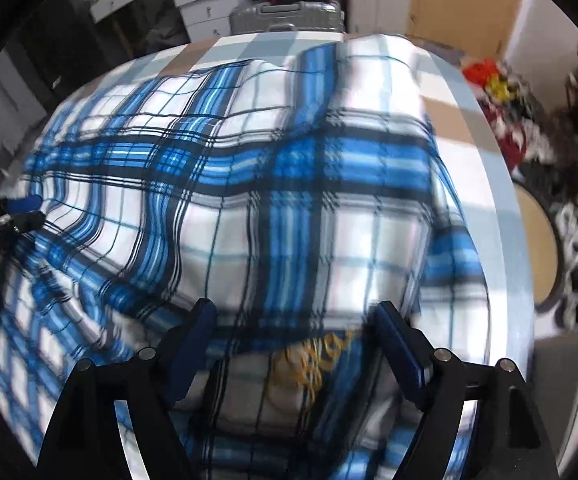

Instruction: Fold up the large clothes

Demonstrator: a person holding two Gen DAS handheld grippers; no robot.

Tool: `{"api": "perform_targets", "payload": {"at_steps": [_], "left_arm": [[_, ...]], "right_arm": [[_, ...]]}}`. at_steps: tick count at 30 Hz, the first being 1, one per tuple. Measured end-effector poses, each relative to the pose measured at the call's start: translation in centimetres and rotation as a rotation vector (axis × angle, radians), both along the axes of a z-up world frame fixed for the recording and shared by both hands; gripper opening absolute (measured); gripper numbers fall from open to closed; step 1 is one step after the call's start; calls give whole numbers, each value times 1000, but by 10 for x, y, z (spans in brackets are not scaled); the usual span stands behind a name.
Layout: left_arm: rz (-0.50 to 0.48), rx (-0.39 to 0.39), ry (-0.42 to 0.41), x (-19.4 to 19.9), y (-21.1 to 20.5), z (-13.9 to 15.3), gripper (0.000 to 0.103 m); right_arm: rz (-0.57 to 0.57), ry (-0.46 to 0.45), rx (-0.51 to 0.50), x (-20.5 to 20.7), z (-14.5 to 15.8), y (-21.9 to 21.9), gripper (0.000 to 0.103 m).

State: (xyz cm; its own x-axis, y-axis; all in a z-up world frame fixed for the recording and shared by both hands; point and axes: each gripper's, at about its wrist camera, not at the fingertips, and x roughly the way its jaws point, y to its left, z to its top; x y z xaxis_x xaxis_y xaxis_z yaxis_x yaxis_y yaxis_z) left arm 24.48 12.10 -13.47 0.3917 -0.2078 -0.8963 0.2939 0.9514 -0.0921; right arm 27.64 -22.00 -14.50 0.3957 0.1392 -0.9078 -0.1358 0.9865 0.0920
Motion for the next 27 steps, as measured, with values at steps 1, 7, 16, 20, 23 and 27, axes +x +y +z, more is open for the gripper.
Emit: {"api": "perform_targets", "payload": {"at_steps": [1, 7, 16, 20, 23, 27], "left_arm": [[4, 17, 25, -1, 0, -3, 56], [13, 37, -9, -51, 18, 27, 57], [65, -17, -34, -141, 16, 47, 57], [36, -123, -32, -181, -6, 50, 59], [-69, -169, 38, -196, -63, 33, 62], [-176, -107, 52, -203, -133, 8, 62]], "right_arm": [[-4, -12, -2, -9, 6, -2, 81], [-35, -93, 57, -76, 46, -35, 83], [-100, -21, 107, -179, 43, -57, 88], [-52, -65, 195, -215, 48, -25, 88], [-80, -191, 263, -242, 60, 1, 88], [-341, -388, 380, -275, 60, 0, 90]]}}
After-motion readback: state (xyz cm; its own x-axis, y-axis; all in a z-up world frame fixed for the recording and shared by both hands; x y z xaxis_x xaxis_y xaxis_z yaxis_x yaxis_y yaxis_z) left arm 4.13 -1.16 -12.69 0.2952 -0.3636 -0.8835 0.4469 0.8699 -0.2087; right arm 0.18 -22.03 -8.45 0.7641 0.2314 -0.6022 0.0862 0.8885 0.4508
